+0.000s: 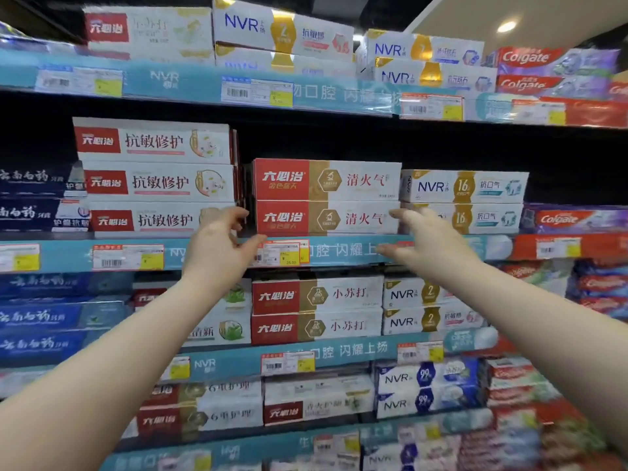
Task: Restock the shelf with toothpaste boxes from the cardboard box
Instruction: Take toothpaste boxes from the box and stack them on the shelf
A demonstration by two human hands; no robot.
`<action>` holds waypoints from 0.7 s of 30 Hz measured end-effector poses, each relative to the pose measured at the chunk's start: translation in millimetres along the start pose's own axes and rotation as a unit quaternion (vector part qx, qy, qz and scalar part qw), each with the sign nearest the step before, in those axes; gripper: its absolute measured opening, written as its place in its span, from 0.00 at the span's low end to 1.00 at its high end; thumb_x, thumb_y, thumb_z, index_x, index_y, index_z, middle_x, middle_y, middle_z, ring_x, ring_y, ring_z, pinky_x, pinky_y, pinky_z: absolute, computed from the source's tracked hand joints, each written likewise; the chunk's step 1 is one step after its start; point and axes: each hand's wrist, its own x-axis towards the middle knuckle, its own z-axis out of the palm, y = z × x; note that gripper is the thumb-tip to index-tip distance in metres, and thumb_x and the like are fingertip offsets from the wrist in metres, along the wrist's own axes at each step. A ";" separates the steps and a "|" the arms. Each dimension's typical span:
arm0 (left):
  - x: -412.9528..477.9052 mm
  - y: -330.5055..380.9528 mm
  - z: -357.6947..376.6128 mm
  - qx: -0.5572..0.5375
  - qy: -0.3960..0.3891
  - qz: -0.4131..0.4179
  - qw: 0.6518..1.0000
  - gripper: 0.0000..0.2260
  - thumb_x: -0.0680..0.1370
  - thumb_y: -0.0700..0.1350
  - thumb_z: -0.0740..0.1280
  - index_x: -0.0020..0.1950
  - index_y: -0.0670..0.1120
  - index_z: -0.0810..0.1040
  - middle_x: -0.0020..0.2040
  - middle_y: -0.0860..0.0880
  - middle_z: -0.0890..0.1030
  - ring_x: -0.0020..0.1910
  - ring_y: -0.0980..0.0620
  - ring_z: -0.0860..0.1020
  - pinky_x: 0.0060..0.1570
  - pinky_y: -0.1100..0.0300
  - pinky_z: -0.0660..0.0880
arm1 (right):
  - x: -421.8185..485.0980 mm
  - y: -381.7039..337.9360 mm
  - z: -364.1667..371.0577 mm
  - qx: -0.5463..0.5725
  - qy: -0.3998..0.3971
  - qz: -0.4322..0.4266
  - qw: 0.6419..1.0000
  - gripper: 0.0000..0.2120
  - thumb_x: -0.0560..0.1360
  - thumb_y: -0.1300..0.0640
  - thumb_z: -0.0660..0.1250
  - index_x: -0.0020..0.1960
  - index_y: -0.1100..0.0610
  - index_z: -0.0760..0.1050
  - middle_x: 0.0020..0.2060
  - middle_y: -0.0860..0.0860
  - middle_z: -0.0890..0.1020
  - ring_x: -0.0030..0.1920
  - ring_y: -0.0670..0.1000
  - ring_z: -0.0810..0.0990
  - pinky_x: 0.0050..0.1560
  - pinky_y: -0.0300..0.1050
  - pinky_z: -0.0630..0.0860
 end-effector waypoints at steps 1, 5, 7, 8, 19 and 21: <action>-10.1 -1.4 -3.3 0.014 -0.012 0.001 1.000 0.17 0.72 0.48 0.70 0.59 0.45 0.75 0.55 0.43 0.76 0.46 0.48 0.74 0.46 0.56 0.70 | -8.4 -2.6 1.4 0.003 -0.014 -0.009 1.000 0.32 0.71 0.40 0.65 0.71 0.49 0.60 0.66 0.51 0.69 0.66 0.54 0.68 0.62 0.53 0.70; -58.2 -6.4 -19.7 0.077 -0.061 -0.004 0.995 0.17 0.73 0.49 0.68 0.59 0.44 0.76 0.60 0.44 0.75 0.57 0.43 0.74 0.56 0.53 0.70 | -41.8 -10.2 6.5 -0.012 -0.053 -0.043 0.998 0.32 0.71 0.40 0.64 0.71 0.51 0.62 0.67 0.51 0.69 0.67 0.55 0.68 0.63 0.52 0.69; -84.9 -9.1 -29.6 0.111 -0.104 -0.014 0.988 0.19 0.73 0.51 0.67 0.61 0.45 0.74 0.62 0.45 0.73 0.61 0.44 0.72 0.58 0.53 0.69 | -60.7 -14.0 9.4 -0.007 -0.076 -0.060 0.995 0.32 0.71 0.40 0.64 0.71 0.51 0.62 0.67 0.52 0.68 0.67 0.54 0.67 0.64 0.52 0.68; -99.3 -10.9 -34.7 0.126 -0.124 -0.022 0.984 0.20 0.73 0.52 0.67 0.62 0.46 0.73 0.63 0.46 0.72 0.62 0.45 0.71 0.59 0.53 0.69 | -71.3 -15.6 11.1 -0.002 -0.091 -0.068 0.994 0.32 0.71 0.40 0.64 0.71 0.50 0.62 0.67 0.51 0.68 0.67 0.54 0.67 0.65 0.52 0.68; -307.0 -4.2 -100.3 0.197 -0.240 -0.208 0.927 0.23 0.74 0.57 0.65 0.65 0.48 0.70 0.64 0.49 0.72 0.62 0.49 0.71 0.59 0.55 0.70 | -226.0 -21.0 42.1 0.059 -0.285 -0.130 0.948 0.33 0.71 0.39 0.63 0.72 0.49 0.60 0.69 0.50 0.67 0.69 0.53 0.65 0.68 0.49 0.65; -347.1 -2.3 -119.6 0.206 -0.260 -0.247 0.911 0.23 0.74 0.56 0.66 0.66 0.48 0.70 0.65 0.49 0.72 0.62 0.49 0.72 0.60 0.55 0.70 | -257.9 -29.0 50.0 0.068 -0.317 -0.144 0.935 0.33 0.72 0.39 0.64 0.72 0.50 0.60 0.69 0.51 0.68 0.70 0.53 0.64 0.68 0.48 0.63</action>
